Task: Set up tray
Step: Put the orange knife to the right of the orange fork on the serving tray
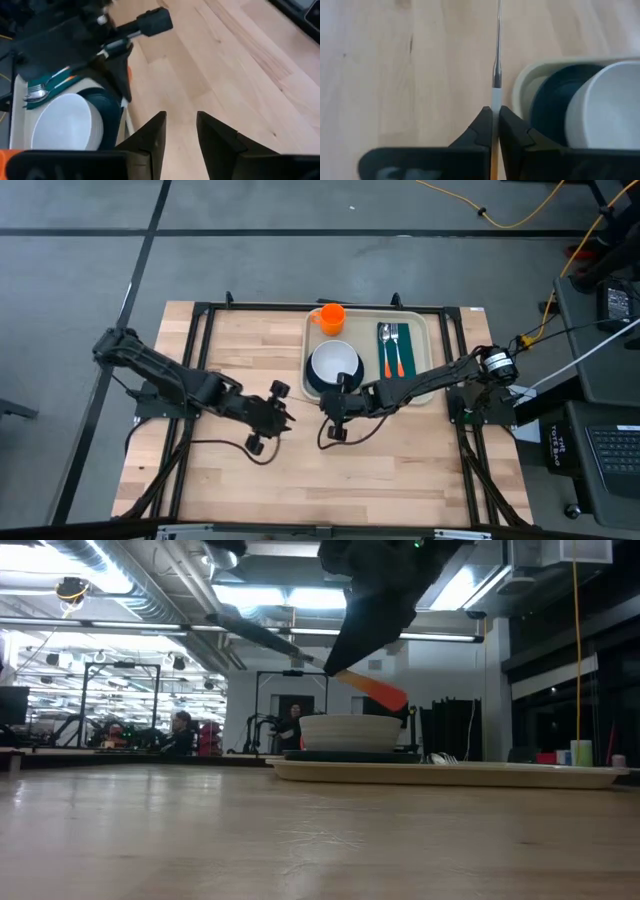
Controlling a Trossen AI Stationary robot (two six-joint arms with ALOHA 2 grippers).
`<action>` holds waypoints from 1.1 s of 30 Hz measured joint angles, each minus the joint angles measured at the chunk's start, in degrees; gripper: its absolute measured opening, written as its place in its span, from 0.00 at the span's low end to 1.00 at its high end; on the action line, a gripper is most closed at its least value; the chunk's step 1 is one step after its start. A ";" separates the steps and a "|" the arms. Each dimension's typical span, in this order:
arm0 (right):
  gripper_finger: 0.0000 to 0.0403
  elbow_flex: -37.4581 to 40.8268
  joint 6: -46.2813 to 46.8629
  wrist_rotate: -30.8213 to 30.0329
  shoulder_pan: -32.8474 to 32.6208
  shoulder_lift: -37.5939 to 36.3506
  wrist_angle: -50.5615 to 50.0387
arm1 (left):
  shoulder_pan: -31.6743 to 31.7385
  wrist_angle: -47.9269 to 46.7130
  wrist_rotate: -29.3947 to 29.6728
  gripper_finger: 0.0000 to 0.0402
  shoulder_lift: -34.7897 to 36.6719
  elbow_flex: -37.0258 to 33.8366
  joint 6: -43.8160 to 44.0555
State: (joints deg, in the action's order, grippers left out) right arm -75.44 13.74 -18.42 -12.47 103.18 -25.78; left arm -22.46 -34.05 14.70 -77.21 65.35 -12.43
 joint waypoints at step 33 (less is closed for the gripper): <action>0.04 40.89 31.08 -14.02 2.26 -41.61 4.73 | 4.90 38.21 -0.70 0.18 23.50 -37.23 -0.46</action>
State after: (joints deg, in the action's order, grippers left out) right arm -34.55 44.82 -32.45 -10.20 61.57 -21.05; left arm -17.56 4.16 14.00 -53.71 28.12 -12.88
